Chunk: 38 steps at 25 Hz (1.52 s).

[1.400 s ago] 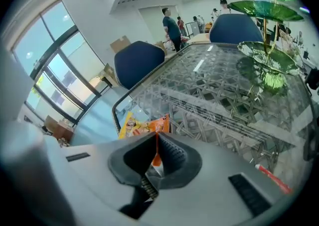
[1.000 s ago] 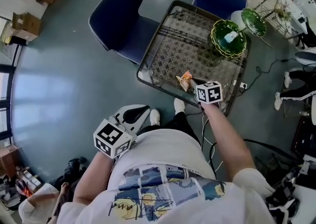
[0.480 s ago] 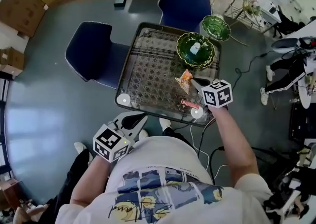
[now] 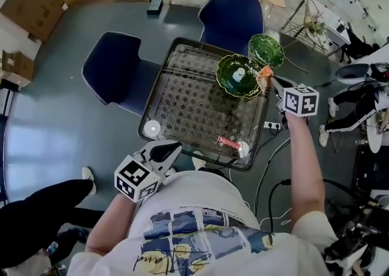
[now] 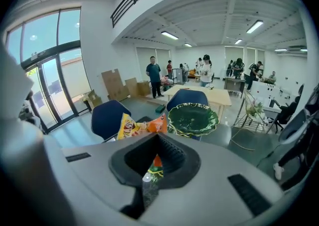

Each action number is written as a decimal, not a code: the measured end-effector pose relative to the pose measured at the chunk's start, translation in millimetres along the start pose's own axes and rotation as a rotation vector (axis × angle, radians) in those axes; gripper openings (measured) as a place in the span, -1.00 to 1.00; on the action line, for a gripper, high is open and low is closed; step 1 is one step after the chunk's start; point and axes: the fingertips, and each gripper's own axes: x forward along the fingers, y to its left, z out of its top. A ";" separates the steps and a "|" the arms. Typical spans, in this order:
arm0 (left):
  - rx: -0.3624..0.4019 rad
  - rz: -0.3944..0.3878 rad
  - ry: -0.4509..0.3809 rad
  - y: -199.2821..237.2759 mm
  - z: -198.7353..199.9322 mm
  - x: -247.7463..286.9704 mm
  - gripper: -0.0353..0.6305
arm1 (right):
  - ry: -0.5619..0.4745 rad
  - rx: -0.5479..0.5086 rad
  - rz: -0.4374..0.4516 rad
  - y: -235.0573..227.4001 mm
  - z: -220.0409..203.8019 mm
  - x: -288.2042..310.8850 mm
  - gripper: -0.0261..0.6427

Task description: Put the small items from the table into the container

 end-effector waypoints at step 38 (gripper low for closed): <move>-0.080 0.171 -0.026 20.9 15.4 -13.9 -0.87 | 0.006 -0.078 -0.139 -93.5 40.8 58.7 -0.67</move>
